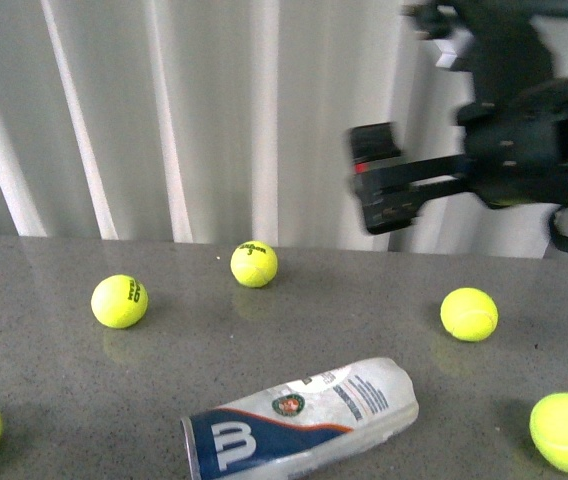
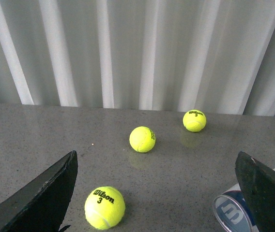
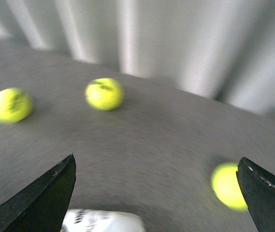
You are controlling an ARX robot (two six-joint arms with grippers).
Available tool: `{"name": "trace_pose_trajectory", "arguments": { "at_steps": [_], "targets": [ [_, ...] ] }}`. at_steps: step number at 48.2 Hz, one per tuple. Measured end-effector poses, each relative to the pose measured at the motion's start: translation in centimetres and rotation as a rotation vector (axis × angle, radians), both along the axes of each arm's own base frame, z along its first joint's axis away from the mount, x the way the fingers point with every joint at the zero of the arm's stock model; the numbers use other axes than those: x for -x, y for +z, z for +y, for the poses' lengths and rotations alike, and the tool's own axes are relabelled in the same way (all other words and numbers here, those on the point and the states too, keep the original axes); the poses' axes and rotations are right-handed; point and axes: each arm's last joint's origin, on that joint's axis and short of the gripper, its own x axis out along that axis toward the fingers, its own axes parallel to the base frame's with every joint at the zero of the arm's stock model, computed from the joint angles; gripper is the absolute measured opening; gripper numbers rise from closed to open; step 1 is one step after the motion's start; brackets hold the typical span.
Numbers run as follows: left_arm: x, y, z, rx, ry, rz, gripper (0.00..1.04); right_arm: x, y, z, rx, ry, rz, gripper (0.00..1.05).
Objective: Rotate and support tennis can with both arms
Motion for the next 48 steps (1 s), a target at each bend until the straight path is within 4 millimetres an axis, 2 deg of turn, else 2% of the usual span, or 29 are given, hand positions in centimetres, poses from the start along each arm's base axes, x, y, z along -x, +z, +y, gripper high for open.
{"name": "trace_pose_trajectory", "arguments": {
  "at_steps": [4,8,12,22,26,31,34,45,48],
  "targets": [
    [0.0,0.0,0.0,0.0,0.001,0.0,0.98,1.6,-0.2,-2.3,-0.064,-0.248,-0.034,0.98],
    [0.0,0.0,0.0,0.0,0.0,0.0,0.98,3.8,-0.5,-4.1,-0.09,-0.386,-0.047,0.98],
    [0.0,0.0,0.0,0.0,0.0,0.0,0.98,5.5,-0.7,-4.9,-0.113,-0.426,-0.044,0.98],
    [0.0,0.0,0.0,0.0,0.001,0.0,0.98,5.7,-0.7,-4.8,-0.147,-0.408,-0.059,0.96],
    [0.0,0.0,0.0,0.0,0.001,-0.001,0.98,6.5,-1.4,-5.3,-0.142,-0.295,-0.225,0.83],
    [0.0,0.0,0.0,0.0,0.0,-0.001,0.98,8.5,-2.0,-6.6,-0.108,-0.276,-0.358,0.66],
    [0.0,0.0,0.0,0.0,0.0,-0.001,0.98,9.6,-2.1,-7.3,-0.092,-0.282,-0.385,0.55],
    [0.0,0.0,0.0,0.0,0.0,-0.001,0.98,13.6,-3.6,-9.2,-0.065,-0.271,-0.387,0.05],
    [0.0,0.0,0.0,0.0,0.0,-0.001,0.98,14.4,-3.8,-9.5,-0.062,-0.273,-0.387,0.03]
  ]
}}
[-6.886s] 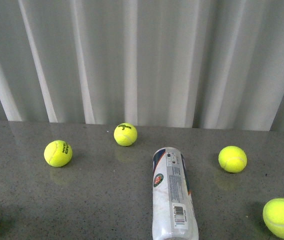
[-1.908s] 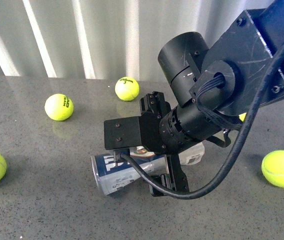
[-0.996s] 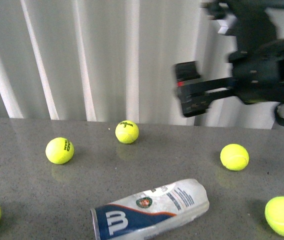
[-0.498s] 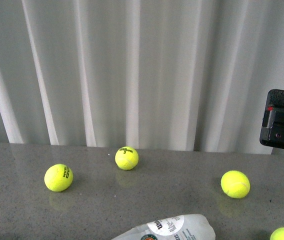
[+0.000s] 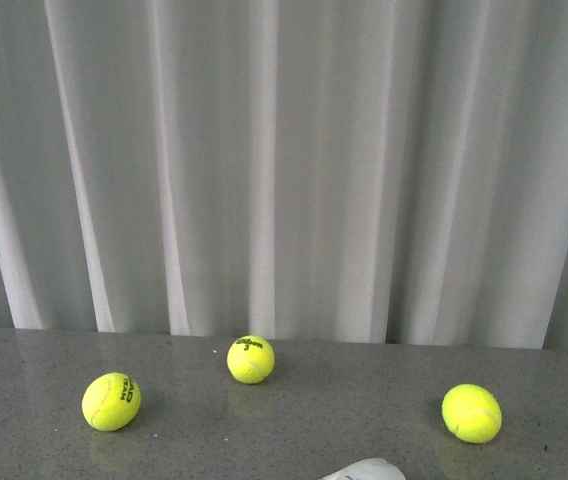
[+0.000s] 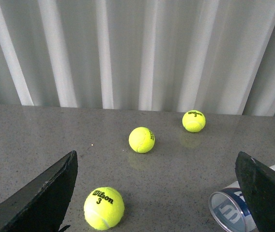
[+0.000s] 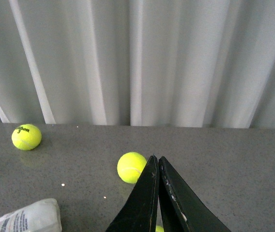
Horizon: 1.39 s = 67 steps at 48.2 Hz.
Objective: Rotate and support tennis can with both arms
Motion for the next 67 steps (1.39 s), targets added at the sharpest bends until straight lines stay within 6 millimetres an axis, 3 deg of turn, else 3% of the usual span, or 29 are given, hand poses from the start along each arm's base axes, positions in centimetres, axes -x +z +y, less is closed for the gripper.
{"name": "trace_pose_trajectory", "arguments": {
  "at_steps": [13,22,67],
  "targets": [
    [0.0,0.0,0.0,0.0,0.0,0.0,0.98,2.5,-0.7,-1.6,-0.001,-0.002,0.002,0.03],
    [0.0,0.0,0.0,0.0,0.0,0.0,0.98,3.8,-1.9,-1.6,0.0,-0.002,0.011,0.03],
    [0.0,0.0,0.0,0.0,0.0,0.0,0.98,7.2,-1.1,-1.6,-0.001,-0.001,-0.021,0.03]
  ]
}}
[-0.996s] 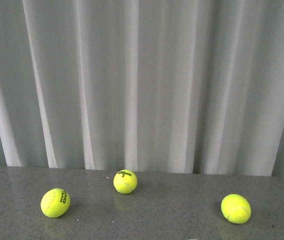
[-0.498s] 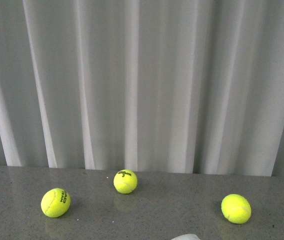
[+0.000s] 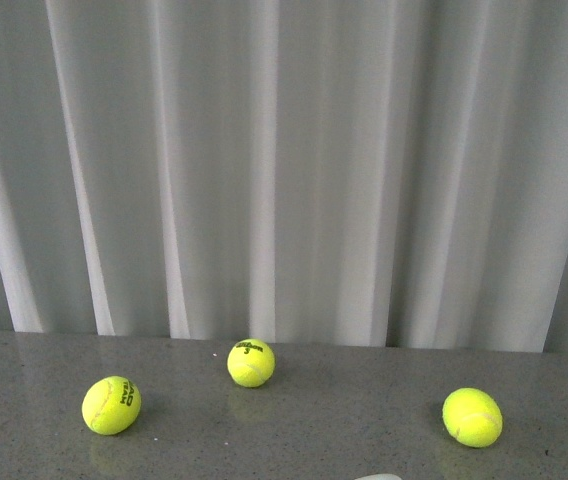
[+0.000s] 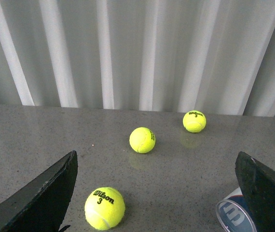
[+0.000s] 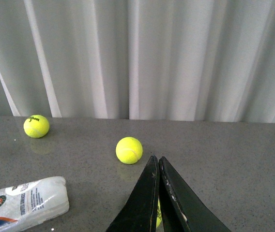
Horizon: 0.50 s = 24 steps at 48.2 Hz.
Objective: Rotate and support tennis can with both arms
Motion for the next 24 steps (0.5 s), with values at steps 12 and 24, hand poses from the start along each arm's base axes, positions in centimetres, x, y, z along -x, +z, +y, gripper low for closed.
{"name": "trace_pose_trajectory", "arguments": {
  "at_steps": [12,24],
  "targets": [
    [0.0,0.0,0.0,0.0,0.0,0.0,0.98,0.4,0.0,0.0,0.0,0.0,0.0,0.03],
    [0.0,0.0,0.0,0.0,0.0,-0.002,0.98,1.5,-0.3,0.0,0.0,0.003,0.006,0.03]
  ]
}}
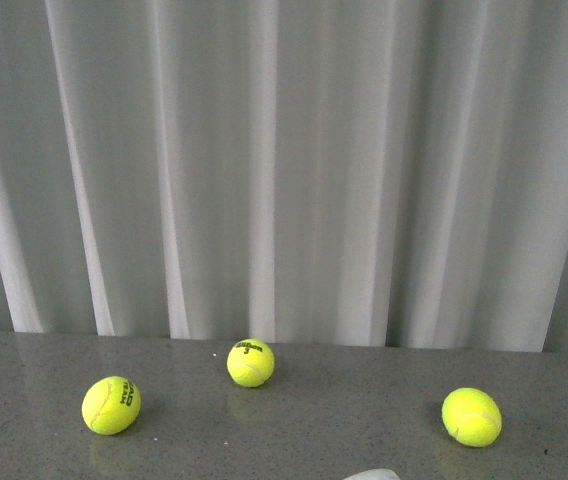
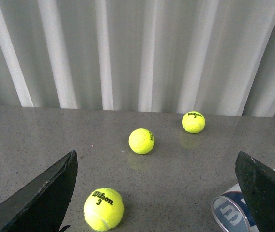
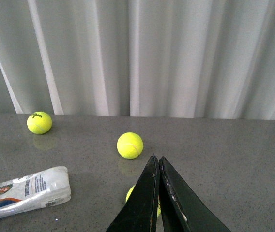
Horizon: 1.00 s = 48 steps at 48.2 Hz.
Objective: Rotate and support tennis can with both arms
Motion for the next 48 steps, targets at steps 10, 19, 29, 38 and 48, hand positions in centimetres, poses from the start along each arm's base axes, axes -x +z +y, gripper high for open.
{"name": "trace_pose_trajectory", "arguments": {
  "at_steps": [10,19,29,38,48],
  "targets": [
    [0.0,0.0,0.0,0.0,0.0,0.0,0.98,0.0,-0.01,0.0,0.0,0.0,0.001,0.03],
    [0.0,0.0,0.0,0.0,0.0,0.0,0.98,0.0,-0.01,0.0,0.001,0.0,0.001,0.37],
    [0.0,0.0,0.0,0.0,0.0,0.0,0.98,0.0,-0.01,0.0,0.001,0.0,0.001,0.81],
    [0.0,0.0,0.0,0.0,0.0,0.0,0.98,0.0,-0.01,0.0,0.001,0.0,0.001,0.97],
    [0.0,0.0,0.0,0.0,0.0,0.0,0.98,0.0,-0.01,0.0,0.001,0.0,0.001,0.98]
  ]
}}
